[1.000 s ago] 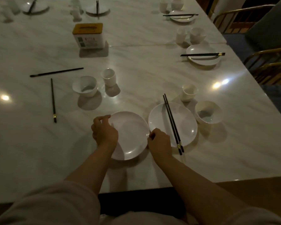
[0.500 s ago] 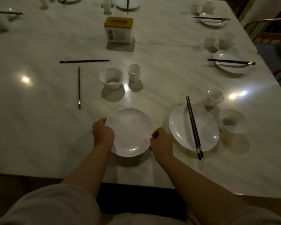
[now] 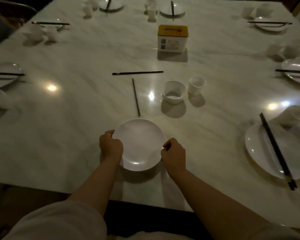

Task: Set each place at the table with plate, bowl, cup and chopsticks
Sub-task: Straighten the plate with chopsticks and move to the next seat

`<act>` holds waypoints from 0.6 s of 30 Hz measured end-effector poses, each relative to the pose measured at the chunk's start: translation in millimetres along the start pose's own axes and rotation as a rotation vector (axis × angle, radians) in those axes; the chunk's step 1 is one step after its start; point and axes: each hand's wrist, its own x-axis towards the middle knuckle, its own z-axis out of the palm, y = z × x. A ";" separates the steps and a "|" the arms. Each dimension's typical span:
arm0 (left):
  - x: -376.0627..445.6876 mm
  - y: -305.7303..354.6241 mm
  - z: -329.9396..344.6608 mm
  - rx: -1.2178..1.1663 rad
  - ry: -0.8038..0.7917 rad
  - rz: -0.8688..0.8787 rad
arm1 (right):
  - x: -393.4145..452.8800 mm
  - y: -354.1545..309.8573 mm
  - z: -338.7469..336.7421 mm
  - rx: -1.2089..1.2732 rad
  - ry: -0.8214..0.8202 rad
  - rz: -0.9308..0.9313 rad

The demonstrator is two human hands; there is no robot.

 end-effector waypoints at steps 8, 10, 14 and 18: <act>65.6 -15.2 -38.7 0.020 -0.084 0.035 | -3.4 -38.4 64.0 0.042 0.055 0.035; 75.1 -15.2 -44.4 0.033 -0.110 0.032 | 1.3 -46.6 72.7 0.046 0.060 0.044; 87.5 -15.0 -45.8 0.056 -0.145 0.082 | 11.0 -53.7 82.3 0.024 0.057 0.045; 84.6 0.2 -36.8 0.047 -0.134 0.195 | 21.4 -59.0 81.4 -0.066 0.066 0.043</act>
